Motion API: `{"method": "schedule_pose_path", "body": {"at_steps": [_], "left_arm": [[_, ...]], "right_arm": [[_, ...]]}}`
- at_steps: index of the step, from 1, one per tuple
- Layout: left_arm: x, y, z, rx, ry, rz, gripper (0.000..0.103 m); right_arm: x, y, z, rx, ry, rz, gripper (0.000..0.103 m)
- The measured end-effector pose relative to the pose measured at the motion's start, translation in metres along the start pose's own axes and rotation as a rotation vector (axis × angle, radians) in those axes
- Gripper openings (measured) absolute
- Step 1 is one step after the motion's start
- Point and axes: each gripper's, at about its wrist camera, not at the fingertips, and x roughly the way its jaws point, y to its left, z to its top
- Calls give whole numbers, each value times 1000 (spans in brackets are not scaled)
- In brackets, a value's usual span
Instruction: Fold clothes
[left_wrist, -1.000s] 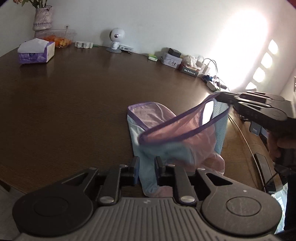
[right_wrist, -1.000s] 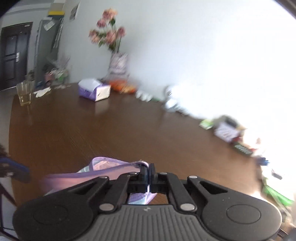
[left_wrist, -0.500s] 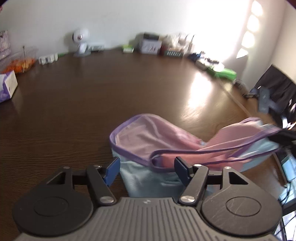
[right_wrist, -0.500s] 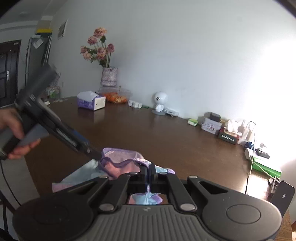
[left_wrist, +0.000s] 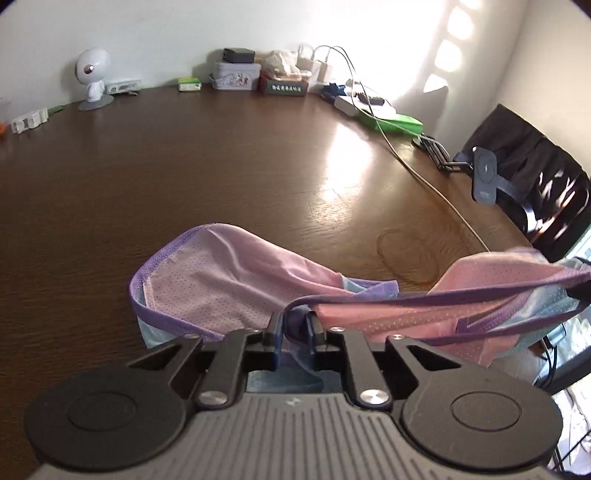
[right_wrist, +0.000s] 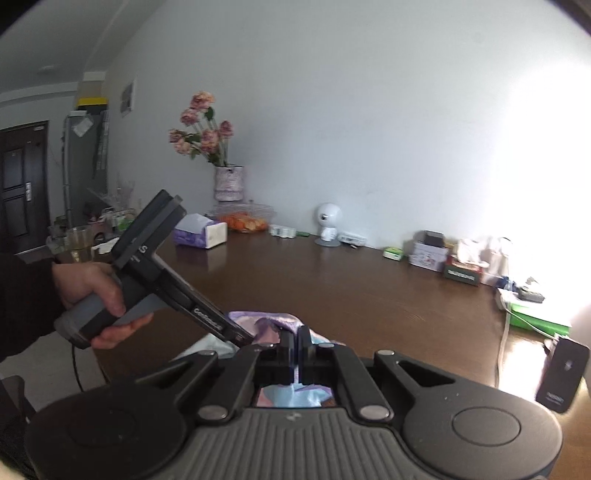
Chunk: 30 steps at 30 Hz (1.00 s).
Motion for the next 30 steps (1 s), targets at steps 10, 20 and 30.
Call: {"method": "schedule_pose_path", "body": {"at_steps": [10, 20, 30], "left_arm": [[-58, -64, -33, 127, -239, 360, 12], [-36, -84, -58, 438, -165, 390, 52], [0, -78, -55, 745, -10, 345, 9]], "right_arm": [[6, -14, -26, 79, 77, -71, 1], [17, 0, -29, 27, 76, -25, 1], [17, 6, -23, 10, 68, -46, 1]]}}
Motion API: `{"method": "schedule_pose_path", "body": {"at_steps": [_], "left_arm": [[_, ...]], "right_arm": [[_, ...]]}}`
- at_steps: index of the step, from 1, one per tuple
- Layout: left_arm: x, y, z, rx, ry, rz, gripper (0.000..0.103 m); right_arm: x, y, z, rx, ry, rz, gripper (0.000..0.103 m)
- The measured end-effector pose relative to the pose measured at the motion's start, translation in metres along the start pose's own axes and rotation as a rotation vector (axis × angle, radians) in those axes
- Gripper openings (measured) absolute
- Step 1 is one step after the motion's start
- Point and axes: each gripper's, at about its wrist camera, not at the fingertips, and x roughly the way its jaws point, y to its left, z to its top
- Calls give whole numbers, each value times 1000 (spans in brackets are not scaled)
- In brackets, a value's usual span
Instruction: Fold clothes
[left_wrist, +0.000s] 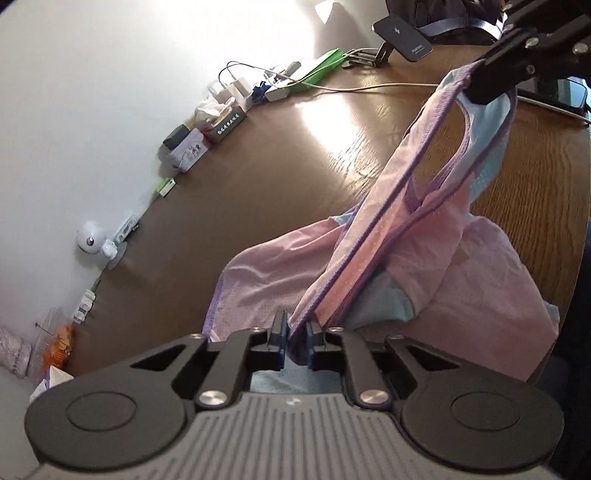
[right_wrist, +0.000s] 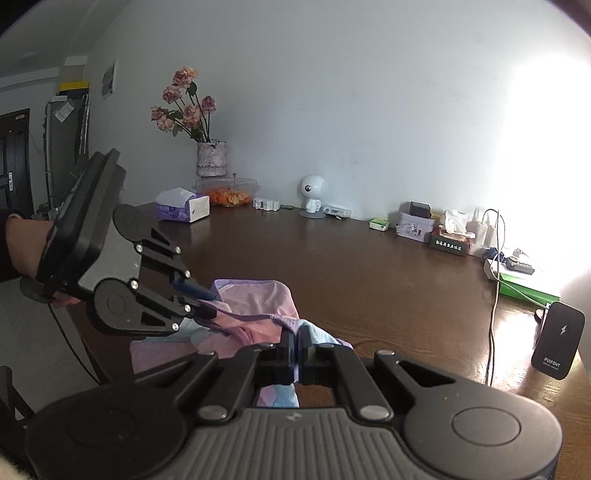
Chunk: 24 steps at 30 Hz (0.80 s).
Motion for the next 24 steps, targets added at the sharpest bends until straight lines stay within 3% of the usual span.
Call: {"method": "schedule_pose_path", "body": {"at_steps": [4, 7, 10, 13, 17, 20, 24], "left_arm": [[-11, 18, 9, -101, -86, 113, 6], [-6, 65, 39, -199, -117, 140, 6], [19, 136, 72, -363, -97, 75, 6], [49, 211, 112, -443, -109, 91, 6], [67, 290, 185, -383, -147, 217, 5], [18, 336, 239, -354, -276, 336, 5], [-71, 348, 270, -306, -470, 457, 5]], "right_arm": [[12, -9, -2, 42, 52, -44, 1], [33, -17, 13, 34, 50, -42, 1], [68, -43, 62, 26, 33, -62, 1], [116, -82, 130, 36, 41, -85, 0], [189, -137, 230, 19, 39, -170, 0], [196, -162, 315, 5, -85, -274, 0], [126, -154, 385, -31, -297, -327, 0]]}}
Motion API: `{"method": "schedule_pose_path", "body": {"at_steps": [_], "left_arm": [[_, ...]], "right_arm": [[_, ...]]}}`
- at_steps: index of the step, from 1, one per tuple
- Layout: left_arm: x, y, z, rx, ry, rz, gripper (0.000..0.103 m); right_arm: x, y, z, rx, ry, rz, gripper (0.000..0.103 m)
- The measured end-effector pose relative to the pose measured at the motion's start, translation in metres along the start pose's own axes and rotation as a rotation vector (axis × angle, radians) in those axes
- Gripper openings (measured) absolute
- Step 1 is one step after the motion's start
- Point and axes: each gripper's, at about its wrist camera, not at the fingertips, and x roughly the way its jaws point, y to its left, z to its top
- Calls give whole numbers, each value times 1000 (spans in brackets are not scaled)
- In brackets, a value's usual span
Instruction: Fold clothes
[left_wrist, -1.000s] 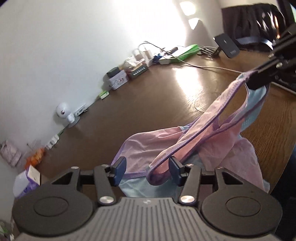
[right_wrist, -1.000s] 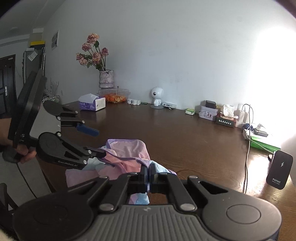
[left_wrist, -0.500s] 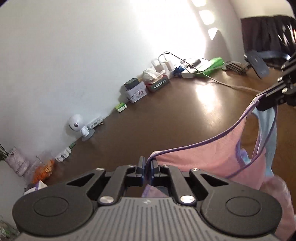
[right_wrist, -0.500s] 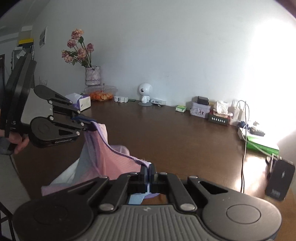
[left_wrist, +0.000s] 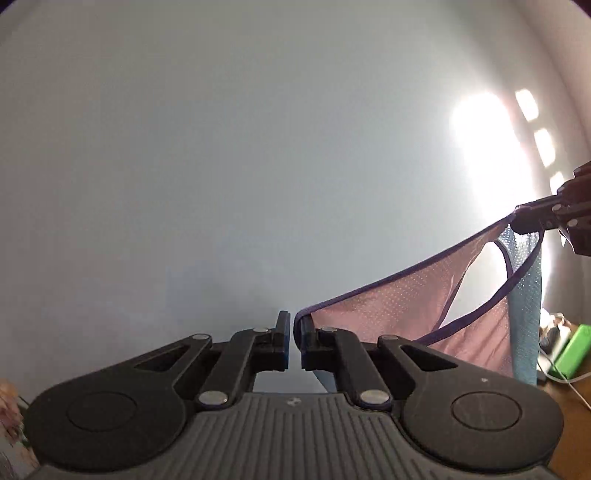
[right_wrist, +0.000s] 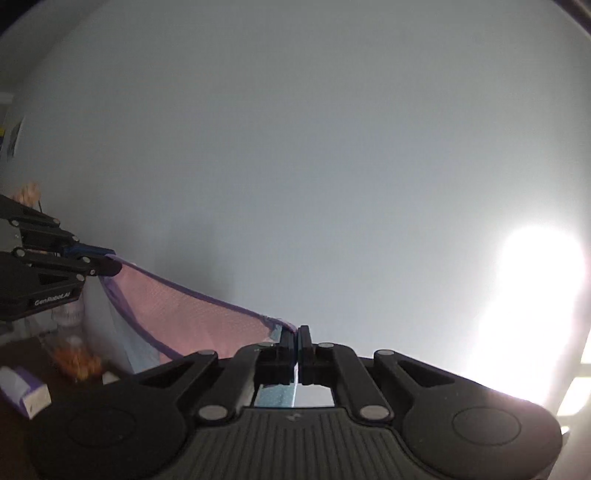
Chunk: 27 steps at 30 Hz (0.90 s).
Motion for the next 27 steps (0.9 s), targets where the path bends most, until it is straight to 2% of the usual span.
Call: {"method": "schedule_pose_path", "body": {"at_steps": [2, 4, 6, 8, 11, 13, 15, 17, 19, 21, 22, 23, 24, 26, 27], "left_arm": [[-29, 2, 10, 11, -57, -3, 6], [-53, -3, 4, 11, -70, -28, 6], [-71, -16, -19, 16, -48, -58, 6], [-87, -40, -59, 30, 12, -91, 6], [-112, -95, -146, 19, 146, -186, 6], [-134, -138, -211, -1, 262, -282, 6], [-158, -174, -269, -67, 372, -381, 5], [-182, -195, -314, -157, 475, -478, 5], [-208, -192, -334, -248, 544, -551, 8], [-231, -169, -337, -334, 559, -634, 31], [-238, -154, -334, -350, 540, -647, 59], [-238, -144, -328, -355, 516, -621, 71], [-228, -138, -321, -361, 503, -597, 72], [-195, -135, -313, -375, 488, -586, 72], [-171, -138, -306, -383, 481, -567, 72]], "right_arm": [[-31, -1, 17, -11, -61, -10, 0], [-58, 0, 19, -16, -77, -9, 0], [-76, 6, 4, -31, -55, -12, 0], [-89, 13, -25, -46, -9, 17, 1], [-106, 30, -103, -49, 118, 63, 1], [-113, 40, -168, -27, 230, 84, 1], [-129, 48, -237, 27, 349, 97, 1], [-153, 56, -298, 81, 449, 108, 1], [-181, 59, -338, 152, 541, 145, 1], [-222, 60, -356, 203, 612, 223, 13], [-242, 61, -361, 219, 636, 267, 21], [-261, 59, -359, 244, 614, 293, 40], [-272, 57, -355, 277, 569, 289, 51], [-286, 50, -346, 329, 485, 271, 53], [-279, 47, -337, 327, 454, 247, 53]]}}
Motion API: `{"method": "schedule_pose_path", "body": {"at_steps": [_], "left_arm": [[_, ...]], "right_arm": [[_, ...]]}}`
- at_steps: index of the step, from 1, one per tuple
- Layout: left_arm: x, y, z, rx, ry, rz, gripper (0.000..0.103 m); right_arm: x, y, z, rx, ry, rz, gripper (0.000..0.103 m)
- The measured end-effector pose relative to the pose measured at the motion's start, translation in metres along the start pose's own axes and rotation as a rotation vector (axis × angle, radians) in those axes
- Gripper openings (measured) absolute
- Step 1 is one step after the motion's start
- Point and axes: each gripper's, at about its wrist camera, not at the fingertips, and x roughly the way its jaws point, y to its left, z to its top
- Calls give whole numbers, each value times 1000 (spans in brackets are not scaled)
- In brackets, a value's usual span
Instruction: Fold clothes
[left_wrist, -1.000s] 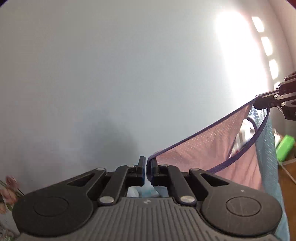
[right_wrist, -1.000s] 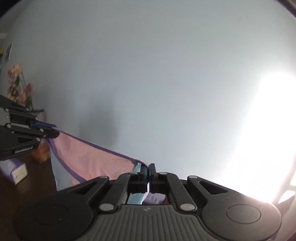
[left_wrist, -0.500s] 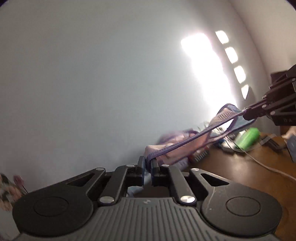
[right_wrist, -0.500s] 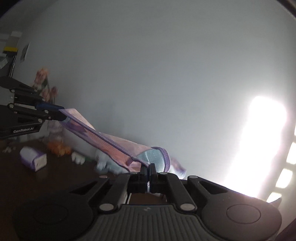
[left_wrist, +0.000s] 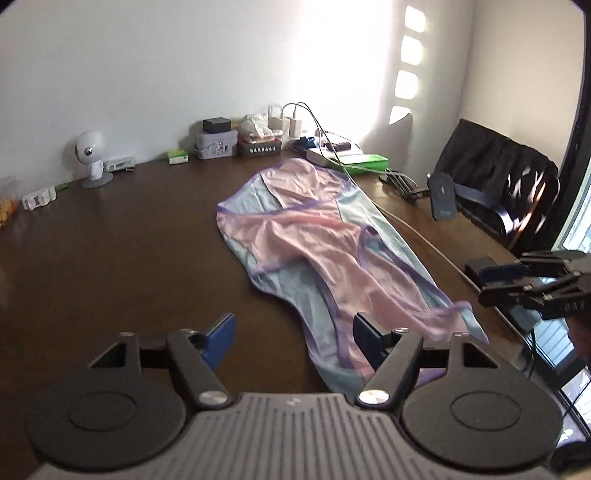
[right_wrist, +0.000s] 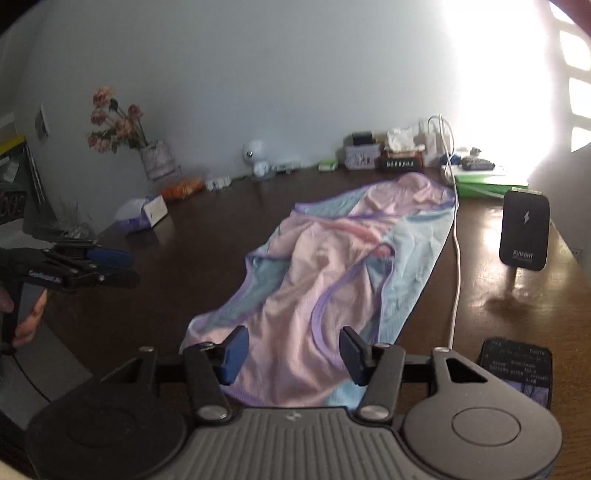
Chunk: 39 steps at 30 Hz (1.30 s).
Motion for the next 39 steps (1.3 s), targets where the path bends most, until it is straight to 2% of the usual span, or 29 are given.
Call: {"method": "schedule_pose_path", "body": {"at_steps": [1, 3, 5, 6, 9, 12, 15, 16, 17, 20, 24, 28, 31, 34, 36, 37, 38, 39], "left_arm": [[22, 3, 16, -9, -3, 21, 72], [70, 10, 33, -26, 19, 72, 72], [107, 14, 41, -28, 47, 107, 72], [120, 14, 41, -21, 58, 110, 72], [152, 9, 40, 16, 103, 107, 72], [168, -4, 32, 78, 122, 133, 70], [168, -14, 26, 114, 103, 137, 41], [167, -16, 25, 115, 105, 137, 19], [166, -19, 24, 125, 109, 155, 9], [158, -23, 17, 163, 118, 217, 7], [130, -12, -2, 81, 147, 278, 6], [86, 3, -34, -22, 186, 384, 6], [50, 12, -50, -118, 237, 415, 7], [24, 26, -51, -223, 249, 414, 17], [18, 41, -40, -253, 207, 440, 31], [22, 50, -33, -252, 190, 455, 46], [29, 59, -25, -247, 178, 465, 54], [36, 68, -17, -243, 167, 475, 54]], "right_arm": [[6, -2, 9, 3, -22, -23, 53], [38, -7, 24, 49, -12, -129, 51], [63, -1, 22, 45, 3, -214, 51], [71, 4, 19, 27, 3, -231, 51], [88, 17, 15, -23, -8, -225, 49], [103, 16, 14, -30, 16, -192, 49], [111, 9, 10, -10, 51, -162, 49], [112, 8, 8, -5, 58, -159, 49], [112, 5, 7, 0, 60, -155, 48], [111, 0, 6, 6, 49, -139, 48], [113, 1, 4, -29, 50, -105, 49], [113, 13, 2, -89, 77, 5, 49], [114, 27, 1, -140, 97, 79, 49], [113, 39, 0, -189, 113, 120, 51], [113, 39, -1, -206, 111, 125, 53], [112, 37, 0, -201, 110, 131, 53], [112, 35, 0, -195, 110, 137, 53], [111, 33, 1, -190, 108, 144, 53]]}}
